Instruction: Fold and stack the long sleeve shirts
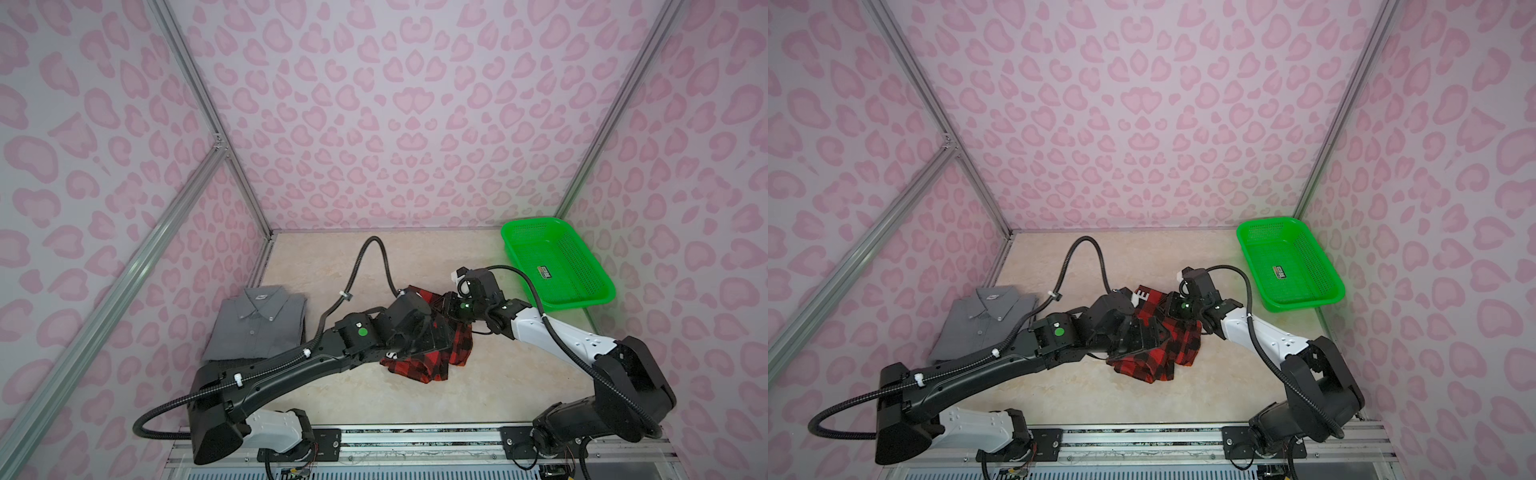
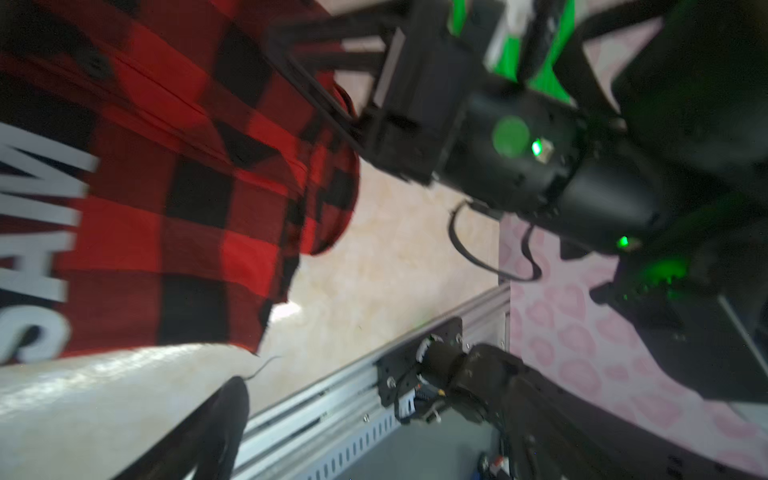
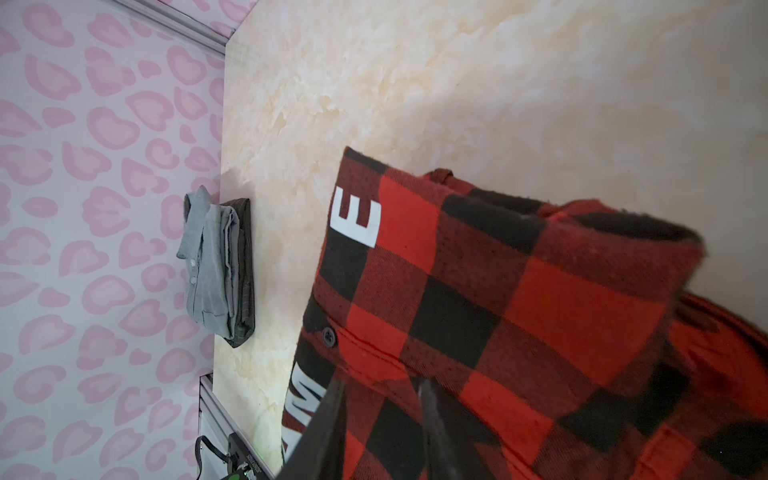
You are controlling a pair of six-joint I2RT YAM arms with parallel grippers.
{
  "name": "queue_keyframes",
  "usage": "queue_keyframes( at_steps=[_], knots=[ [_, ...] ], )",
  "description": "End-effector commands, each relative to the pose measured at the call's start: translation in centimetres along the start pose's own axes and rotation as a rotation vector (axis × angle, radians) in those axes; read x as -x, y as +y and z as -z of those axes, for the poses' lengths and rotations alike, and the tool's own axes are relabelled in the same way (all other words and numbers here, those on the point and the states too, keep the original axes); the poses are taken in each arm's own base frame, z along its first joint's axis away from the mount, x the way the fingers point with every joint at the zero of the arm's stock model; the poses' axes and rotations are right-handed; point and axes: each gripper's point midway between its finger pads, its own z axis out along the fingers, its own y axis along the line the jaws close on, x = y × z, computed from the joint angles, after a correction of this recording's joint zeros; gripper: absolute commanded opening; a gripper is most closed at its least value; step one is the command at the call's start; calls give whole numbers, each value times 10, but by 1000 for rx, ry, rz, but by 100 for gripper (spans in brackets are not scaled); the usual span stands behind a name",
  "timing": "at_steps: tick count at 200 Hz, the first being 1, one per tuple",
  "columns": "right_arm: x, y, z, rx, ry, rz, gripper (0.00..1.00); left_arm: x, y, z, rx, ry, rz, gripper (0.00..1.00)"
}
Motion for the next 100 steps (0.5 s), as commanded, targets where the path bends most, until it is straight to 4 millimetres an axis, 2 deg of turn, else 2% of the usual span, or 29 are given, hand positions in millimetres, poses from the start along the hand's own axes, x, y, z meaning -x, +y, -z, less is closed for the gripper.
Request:
queue_keyframes(
  at_steps=[1,20,59,80,100],
  knots=[
    [9,8,-8,44,-8,11,31,18,48,-8,105,-42,-28,98],
    [17,5,-14,40,-20,23,31,24,63,-25,130,-61,-50,98],
    [25,-15,-30,38,-9,-4,29,14,54,-68,53,8,-31,99],
    [27,-27,-34,9,-16,-5,29,-1,54,-86,53,47,-26,100],
    [23,-42,-41,-28,-2,-12,29,-24,57,-108,59,91,-14,100]
  ],
)
